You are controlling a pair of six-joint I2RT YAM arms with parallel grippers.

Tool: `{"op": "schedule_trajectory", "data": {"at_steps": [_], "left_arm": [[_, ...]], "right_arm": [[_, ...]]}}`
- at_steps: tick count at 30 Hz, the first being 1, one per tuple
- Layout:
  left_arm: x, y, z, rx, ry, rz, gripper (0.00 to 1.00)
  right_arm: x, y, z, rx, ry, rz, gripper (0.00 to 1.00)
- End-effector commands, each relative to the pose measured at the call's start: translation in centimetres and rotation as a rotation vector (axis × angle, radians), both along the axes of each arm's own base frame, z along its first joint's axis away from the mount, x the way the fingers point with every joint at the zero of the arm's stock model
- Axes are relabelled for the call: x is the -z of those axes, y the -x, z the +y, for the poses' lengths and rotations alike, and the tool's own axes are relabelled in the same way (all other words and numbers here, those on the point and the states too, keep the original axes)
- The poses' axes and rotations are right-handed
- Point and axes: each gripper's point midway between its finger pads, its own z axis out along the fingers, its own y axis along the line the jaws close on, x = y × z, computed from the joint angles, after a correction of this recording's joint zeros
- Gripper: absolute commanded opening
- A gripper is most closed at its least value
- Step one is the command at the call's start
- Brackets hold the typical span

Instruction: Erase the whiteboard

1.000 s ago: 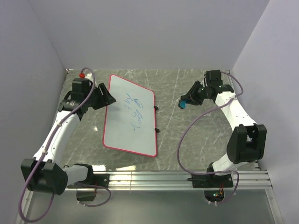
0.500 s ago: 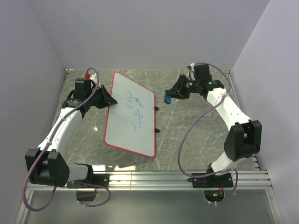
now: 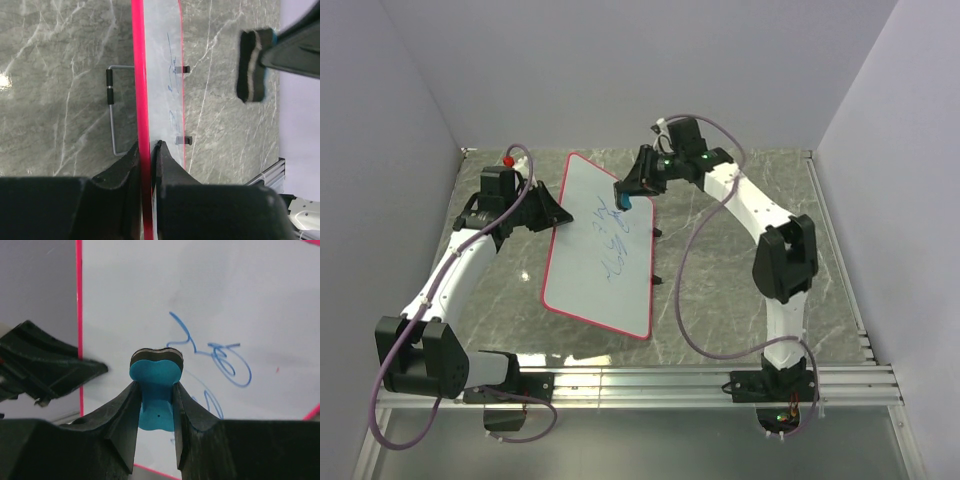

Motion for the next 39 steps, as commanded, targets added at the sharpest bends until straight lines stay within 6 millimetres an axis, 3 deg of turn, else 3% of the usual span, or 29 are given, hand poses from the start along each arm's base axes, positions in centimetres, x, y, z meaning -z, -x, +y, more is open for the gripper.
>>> {"op": "schedule_trajectory", "data": {"at_steps": [1,2,9,10,11,13,19,21,28,35,39], "left_arm": [[3.7,1.7,0.6,0.073,-0.118,0.057,0.00],[3.9,1.9,0.6,0.075,-0.118,0.066,0.00],[4.6,2.7,0.4,0.085,-0.108,0.088,0.00],[4.6,2.7,0.4,0.088,-0.109,0.089,0.00],[4.7,2.8,0.4,0.090,-0.112,0.092,0.00],[4.7,2.8,0.3,0.096,-0.110,0.096,0.00],[4.6,2.7,-0.5,0.136,-0.124,0.091,0.00],[4.5,2.7,-0.9,0.147,-0.125,0.088,0.00],[4.2,2.2,-1.2,0.158,-0.149,0.088,0.00],[3.6,2.0,-1.8,0.173,-0.143,0.075,0.00],[3.6,2.0,-1.9,0.176,-0.154,0.073,0.00]], "right_arm": [[-0.5,-0.8,2.6,-0.043,-0.028,-0.019,0.00],[-1.4,-1.2,3.3,-0.048,-0.043,-0.039,0.00],[-1.7,-3.7,7.3,-0.010,-0.112,-0.094,0.00],[-0.5,-4.1,7.8,0.000,-0.095,-0.082,0.00],[-1.5,-4.5,8.2,0.005,-0.100,-0.106,0.00],[-0.4,-4.6,9.0,0.003,-0.080,-0.091,0.00],[-0.7,-5.7,9.5,0.046,-0.080,-0.131,0.00],[0.1,-6.3,9.3,0.072,-0.054,-0.134,0.00],[5.9,-7.2,6.4,0.142,0.125,-0.065,0.00],[13.8,-4.7,2.2,0.146,0.325,0.063,0.00],[16.5,-3.4,-0.2,0.146,0.390,0.110,0.00]]}}
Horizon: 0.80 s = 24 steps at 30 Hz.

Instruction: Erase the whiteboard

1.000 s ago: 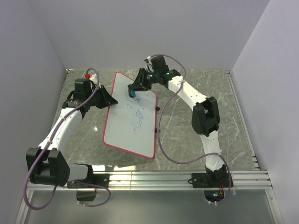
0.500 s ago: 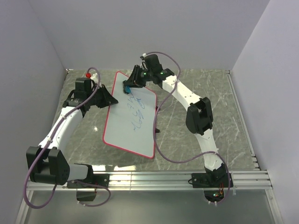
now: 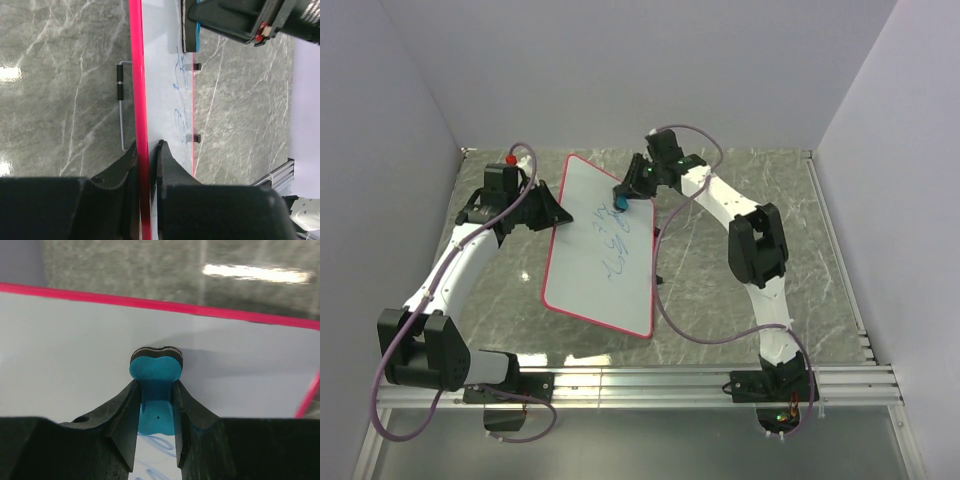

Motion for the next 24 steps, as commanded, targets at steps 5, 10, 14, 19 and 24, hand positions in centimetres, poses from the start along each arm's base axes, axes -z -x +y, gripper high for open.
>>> {"op": "schedule_trajectory", "data": {"at_steps": [5,10,14,19,24], "left_arm": [[2.9,2.5,-1.8,0.170,-0.125,0.039,0.00],[3.1,2.7,-2.0,0.168,-0.124,0.041,0.00],[3.2,2.9,-2.0,0.164,-0.128,0.043,0.00],[3.6,3.4,-2.2,0.165,-0.127,0.054,0.00],[3.7,3.8,-2.1,0.160,-0.132,0.058,0.00]], "right_arm": [[8.7,5.6,-4.8,-0.008,0.221,0.170,0.00],[6.6,6.1,-4.7,-0.013,0.187,0.149,0.00],[3.1,5.8,-3.0,-0.037,0.098,0.098,0.00],[-2.8,6.1,0.5,-0.103,-0.002,-0.009,0.00],[-6.5,6.6,4.1,-0.158,-0.097,-0.052,0.00]]}}
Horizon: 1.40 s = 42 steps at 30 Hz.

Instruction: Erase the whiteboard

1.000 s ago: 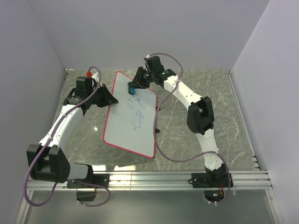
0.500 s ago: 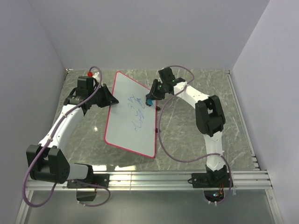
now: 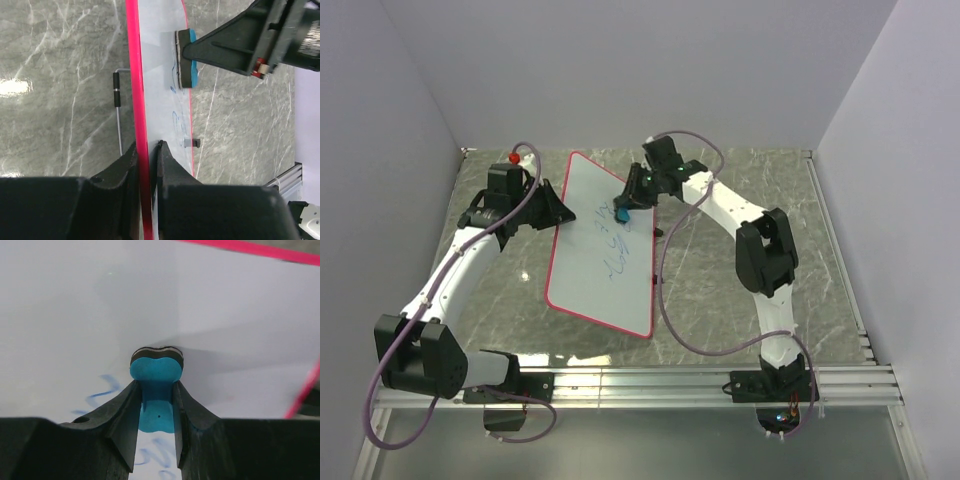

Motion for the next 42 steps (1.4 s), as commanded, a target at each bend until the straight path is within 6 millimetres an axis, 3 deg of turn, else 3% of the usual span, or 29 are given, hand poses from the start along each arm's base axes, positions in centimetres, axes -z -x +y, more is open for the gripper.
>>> {"op": "schedule_trajectory", "data": {"at_steps": [1,6,11,15,18,19,21,23,28,32,35,38,42], "left_arm": [[4.6,3.8,-1.4,0.153,-0.107,0.111,0.00],[4.1,3.8,-1.7,0.152,-0.102,0.100,0.00],[3.4,3.8,-2.1,0.156,-0.095,0.084,0.00],[3.4,4.0,-2.4,0.164,-0.096,0.086,0.00],[3.3,4.1,-2.6,0.169,-0.100,0.083,0.00],[3.2,4.1,-2.7,0.171,-0.101,0.081,0.00],[3.0,4.0,-2.6,0.171,-0.108,0.078,0.00],[2.9,4.1,-2.6,0.174,-0.113,0.079,0.00],[2.7,4.1,-2.7,0.172,-0.110,0.071,0.00],[2.8,4.2,-2.9,0.172,-0.100,0.069,0.00],[3.0,4.3,-2.9,0.173,-0.101,0.072,0.00],[3.0,4.2,-3.0,0.176,-0.105,0.072,0.00],[3.2,4.1,-3.0,0.180,-0.113,0.079,0.00]], "right_arm": [[-7.9,2.6,6.1,-0.146,-0.178,-0.096,0.00],[-10.6,3.6,9.7,-0.221,-0.258,-0.126,0.00],[-9.4,3.6,9.8,-0.215,-0.250,-0.101,0.00],[-5.4,3.4,8.0,-0.178,-0.182,-0.048,0.00],[-3.7,2.5,6.1,-0.130,-0.155,-0.028,0.00],[-2.1,2.4,5.0,-0.108,-0.129,0.002,0.00],[-0.9,2.1,3.5,-0.079,-0.097,0.010,0.00],[1.5,2.2,1.2,-0.036,-0.044,0.041,0.00],[6.4,4.1,-3.8,0.029,0.047,0.117,0.00],[8.7,5.2,-5.3,0.028,0.107,0.139,0.00],[8.5,5.5,-4.7,0.014,0.092,0.143,0.00],[6.4,4.9,-3.3,-0.006,0.065,0.105,0.00],[1.1,4.0,-0.2,-0.042,-0.040,0.057,0.00]]}}
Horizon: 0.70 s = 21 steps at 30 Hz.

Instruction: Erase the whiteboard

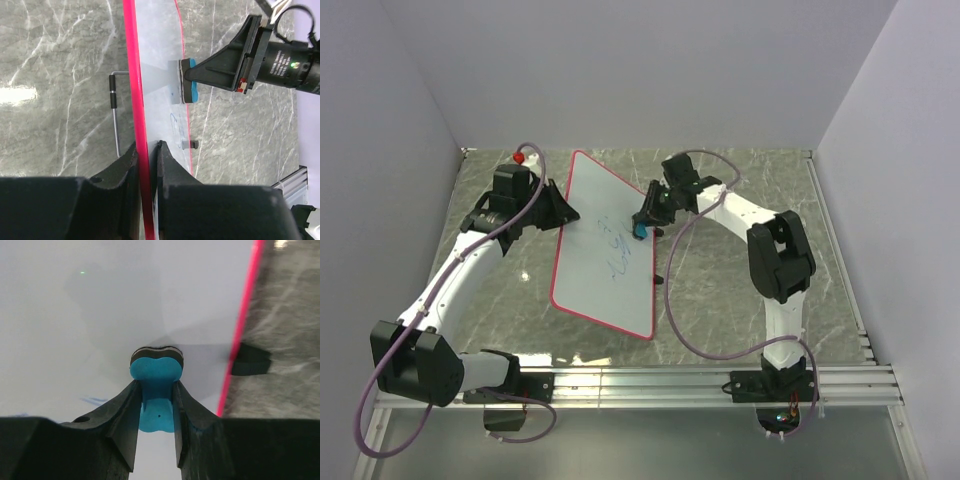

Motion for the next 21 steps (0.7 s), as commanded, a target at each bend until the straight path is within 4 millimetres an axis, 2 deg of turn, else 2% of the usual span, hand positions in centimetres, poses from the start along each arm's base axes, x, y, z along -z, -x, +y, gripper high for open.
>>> {"op": "schedule_trajectory", "data": {"at_steps": [1,5,8,11,13,16,19,20,21], "left_arm": [[4.1,3.5,-1.9,0.186,-0.096,0.118,0.00],[4.3,3.2,-2.3,0.191,-0.086,0.120,0.00],[4.4,2.7,-2.7,0.199,-0.075,0.125,0.00],[4.4,2.3,-3.1,0.209,-0.069,0.126,0.00],[4.2,2.0,-3.3,0.214,-0.070,0.120,0.00],[4.2,1.9,-3.6,0.231,-0.066,0.126,0.00],[3.8,1.6,-3.9,0.248,-0.075,0.119,0.00],[3.5,1.4,-4.0,0.249,-0.078,0.113,0.00],[3.5,1.3,-4.0,0.251,-0.083,0.113,0.00]], "right_arm": [[-4.3,1.7,5.4,-0.117,-0.098,-0.029,0.00],[-10.4,2.0,8.3,-0.155,-0.192,-0.093,0.00],[-13.2,3.0,10.0,-0.187,-0.242,-0.115,0.00],[-14.6,3.3,11.0,-0.200,-0.279,-0.125,0.00],[-14.5,3.1,11.3,-0.199,-0.286,-0.126,0.00],[-13.4,2.5,10.9,-0.183,-0.258,-0.125,0.00],[-10.8,1.7,9.2,-0.144,-0.205,-0.102,0.00],[-9.1,2.0,8.3,-0.132,-0.188,-0.081,0.00],[-8.3,1.8,7.6,-0.117,-0.178,-0.075,0.00]]}}
